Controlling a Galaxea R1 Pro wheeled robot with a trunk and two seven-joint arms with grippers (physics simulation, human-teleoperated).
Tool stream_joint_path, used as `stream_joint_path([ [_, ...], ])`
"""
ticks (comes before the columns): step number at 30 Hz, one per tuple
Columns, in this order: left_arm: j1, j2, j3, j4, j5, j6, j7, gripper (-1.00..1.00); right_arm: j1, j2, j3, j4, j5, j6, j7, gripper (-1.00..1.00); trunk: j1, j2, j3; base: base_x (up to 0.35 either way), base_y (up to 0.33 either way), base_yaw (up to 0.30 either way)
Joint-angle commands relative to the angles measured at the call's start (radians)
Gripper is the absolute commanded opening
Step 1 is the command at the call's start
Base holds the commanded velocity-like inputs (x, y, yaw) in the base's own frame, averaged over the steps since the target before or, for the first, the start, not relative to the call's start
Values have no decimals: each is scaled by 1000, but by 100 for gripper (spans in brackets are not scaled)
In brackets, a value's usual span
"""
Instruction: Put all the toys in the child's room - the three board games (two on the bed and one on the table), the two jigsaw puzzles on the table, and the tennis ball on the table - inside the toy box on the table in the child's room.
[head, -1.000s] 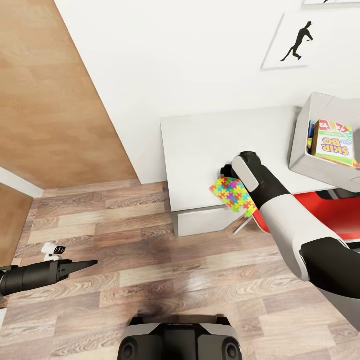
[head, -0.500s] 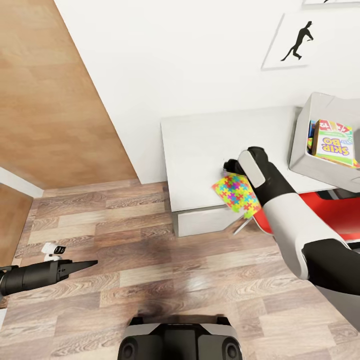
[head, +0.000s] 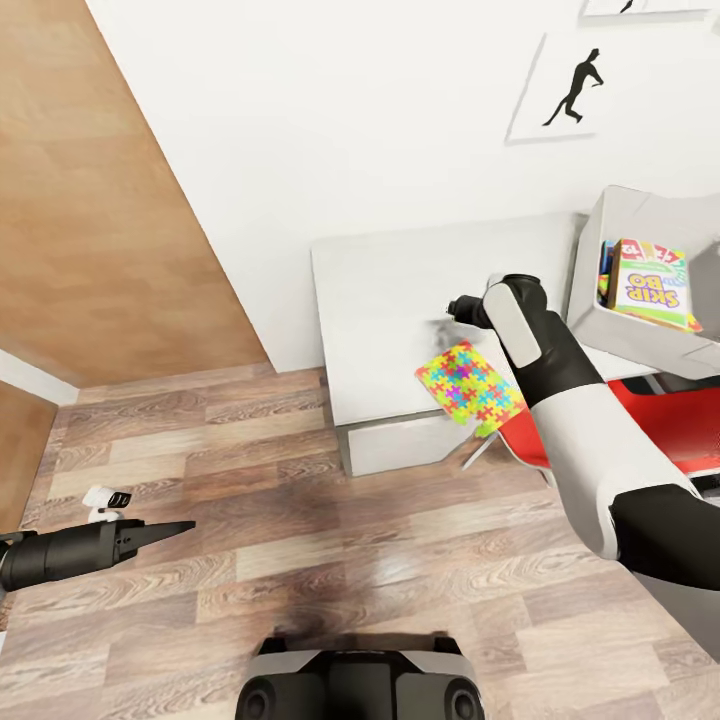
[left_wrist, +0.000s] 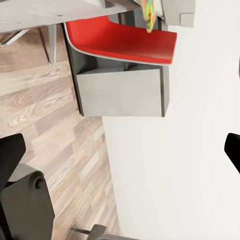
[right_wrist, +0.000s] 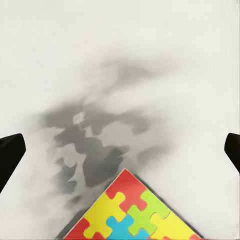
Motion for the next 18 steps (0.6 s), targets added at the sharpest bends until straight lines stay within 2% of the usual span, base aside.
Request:
stream_joint_path([
  [1,0,0,0,0,-1,11,-4,100,-1,-2,2,-4,-11,4,-10,100,1,-2,0,0,0,-139],
  [3,0,0,0,0,-1,11,-4,100,0,-2,-13,-15,-14,20,-8,100,1,-2,3,0,0,-140],
  [5,0,1,1,0,-1,11,-4,100,9,-2,-62,-55,-22,78,-4,100,1,-2,6,0,0,-141],
  [7,0,1,1,0,-1,11,-4,100,25,-3,-147,-111,-29,162,4,100,1,-2,9,0,0,-141],
  [8,0,2,1,0,-1,11,-4,100,27,-3,-175,-122,-30,181,10,100,1,-2,10,0,0,-139],
  [9,0,2,1,0,-1,11,-4,100,32,-3,-233,-141,-38,208,32,100,1,-2,12,0,0,-131],
  [11,0,1,1,0,-1,11,-4,100,47,-6,-325,-163,-72,232,110,100,1,-2,15,0,0,-121],
  [13,0,1,1,0,-1,11,-4,100,87,-38,-365,-188,-122,232,217,100,1,-2,18,0,0,-110],
  [16,0,2,2,0,-1,11,-4,100,177,-119,-366,-225,-232,232,425,100,1,-2,22,0,0,-102],
  [17,0,2,2,0,-1,11,-4,100,191,-131,-361,-228,-253,232,464,100,1,-2,24,0,0,-99],
  [18,0,2,2,0,-1,11,-4,100,220,-152,-348,-234,-292,232,544,100,1,-2,25,0,0,-98],
])
